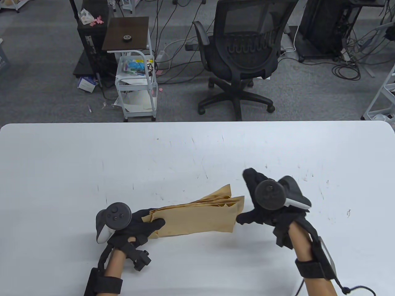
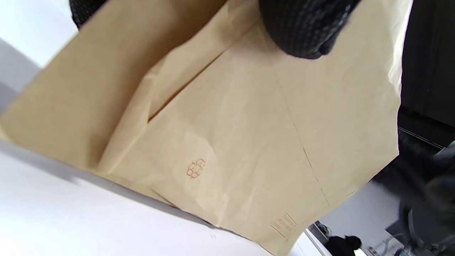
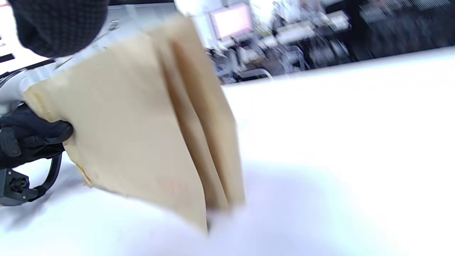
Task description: Push scattered envelopes inward from both sides into a neat stack
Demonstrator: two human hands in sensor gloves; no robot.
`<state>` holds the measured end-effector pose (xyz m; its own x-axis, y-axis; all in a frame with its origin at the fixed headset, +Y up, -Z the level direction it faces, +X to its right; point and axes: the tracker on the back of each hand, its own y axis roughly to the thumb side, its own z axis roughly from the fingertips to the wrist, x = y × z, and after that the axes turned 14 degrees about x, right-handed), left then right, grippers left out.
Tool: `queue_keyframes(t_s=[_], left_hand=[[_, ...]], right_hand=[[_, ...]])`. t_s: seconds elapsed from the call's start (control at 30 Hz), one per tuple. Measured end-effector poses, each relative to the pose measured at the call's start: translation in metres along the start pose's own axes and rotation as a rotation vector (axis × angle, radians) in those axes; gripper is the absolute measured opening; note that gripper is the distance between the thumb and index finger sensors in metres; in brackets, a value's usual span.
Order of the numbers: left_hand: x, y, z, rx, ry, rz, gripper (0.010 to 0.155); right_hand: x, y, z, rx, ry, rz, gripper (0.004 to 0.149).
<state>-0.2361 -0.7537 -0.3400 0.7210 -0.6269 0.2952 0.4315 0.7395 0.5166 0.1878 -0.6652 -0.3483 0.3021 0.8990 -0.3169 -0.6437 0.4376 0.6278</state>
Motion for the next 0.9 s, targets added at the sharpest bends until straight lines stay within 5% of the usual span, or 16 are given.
queue_keyframes(t_s=[0.17, 0.27, 0.33, 0.43, 0.5, 0.63, 0.8, 0.9], left_hand=[[0.002, -0.003, 0.0, 0.009, -0.014, 0.043, 0.044], [0.007, -0.004, -0.002, 0.028, -0.09, 0.099, 0.049], [0.018, -0.001, -0.004, 0.044, -0.178, 0.147, 0.065], [0.021, 0.004, -0.005, 0.063, -0.205, 0.13, 0.075], [0.015, 0.004, -0.003, 0.051, -0.156, 0.091, 0.073], [0.025, 0.009, -0.008, 0.046, -0.151, 0.092, 0.056], [0.028, 0.015, -0.011, 0.037, -0.135, 0.006, 0.055], [0.035, 0.02, -0.016, 0.023, -0.197, -0.013, 0.059]], right_hand=[[-0.051, -0.048, 0.006, 0.02, -0.037, -0.305, 0.13], [-0.073, -0.04, -0.011, 0.105, -0.063, -0.411, 0.13], [-0.084, -0.016, -0.027, 0.171, -0.054, -0.416, 0.129], [-0.08, -0.005, -0.033, 0.183, -0.084, -0.388, 0.125], [-0.073, -0.016, -0.025, 0.145, -0.216, -0.398, 0.121], [-0.081, -0.014, -0.02, 0.103, -0.307, -0.428, 0.108], [-0.067, -0.018, -0.016, 0.04, -0.486, -0.286, 0.071], [-0.081, -0.012, -0.021, 0.044, -0.44, -0.365, 0.06]])
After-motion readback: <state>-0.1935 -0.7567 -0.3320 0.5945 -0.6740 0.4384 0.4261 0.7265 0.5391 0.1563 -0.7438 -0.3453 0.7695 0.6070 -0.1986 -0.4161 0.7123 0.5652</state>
